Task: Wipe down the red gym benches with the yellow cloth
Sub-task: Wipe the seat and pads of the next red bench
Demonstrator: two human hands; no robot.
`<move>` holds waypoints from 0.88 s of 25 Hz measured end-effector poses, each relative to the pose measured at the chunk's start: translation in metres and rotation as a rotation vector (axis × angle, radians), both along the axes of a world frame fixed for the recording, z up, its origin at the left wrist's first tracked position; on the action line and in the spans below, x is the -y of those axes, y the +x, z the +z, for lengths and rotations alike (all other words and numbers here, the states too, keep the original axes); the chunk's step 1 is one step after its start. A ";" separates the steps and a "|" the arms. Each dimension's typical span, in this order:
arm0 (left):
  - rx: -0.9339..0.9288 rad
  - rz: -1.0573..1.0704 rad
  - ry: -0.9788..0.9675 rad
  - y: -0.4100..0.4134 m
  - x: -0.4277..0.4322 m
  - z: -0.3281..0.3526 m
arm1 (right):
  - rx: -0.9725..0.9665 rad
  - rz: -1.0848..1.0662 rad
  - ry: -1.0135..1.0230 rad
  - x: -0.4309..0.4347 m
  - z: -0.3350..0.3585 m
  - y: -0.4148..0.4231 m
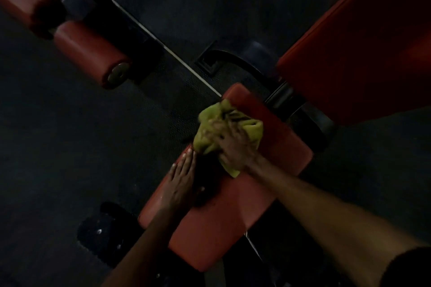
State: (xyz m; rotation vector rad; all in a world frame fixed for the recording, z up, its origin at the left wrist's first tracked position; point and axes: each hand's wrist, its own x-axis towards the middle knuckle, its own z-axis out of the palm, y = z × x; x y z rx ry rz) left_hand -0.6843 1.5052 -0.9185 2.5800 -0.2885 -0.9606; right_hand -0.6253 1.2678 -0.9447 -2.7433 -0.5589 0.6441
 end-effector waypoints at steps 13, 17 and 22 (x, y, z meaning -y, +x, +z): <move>-0.006 0.063 -0.104 -0.008 -0.009 -0.005 | 0.145 -0.265 -0.203 -0.054 0.011 0.088; -0.015 0.058 -0.119 -0.005 -0.007 -0.006 | 0.125 0.127 -0.177 -0.010 0.012 0.124; 0.014 0.051 -0.092 0.005 0.003 0.007 | 0.134 -0.616 -0.005 0.036 0.007 0.108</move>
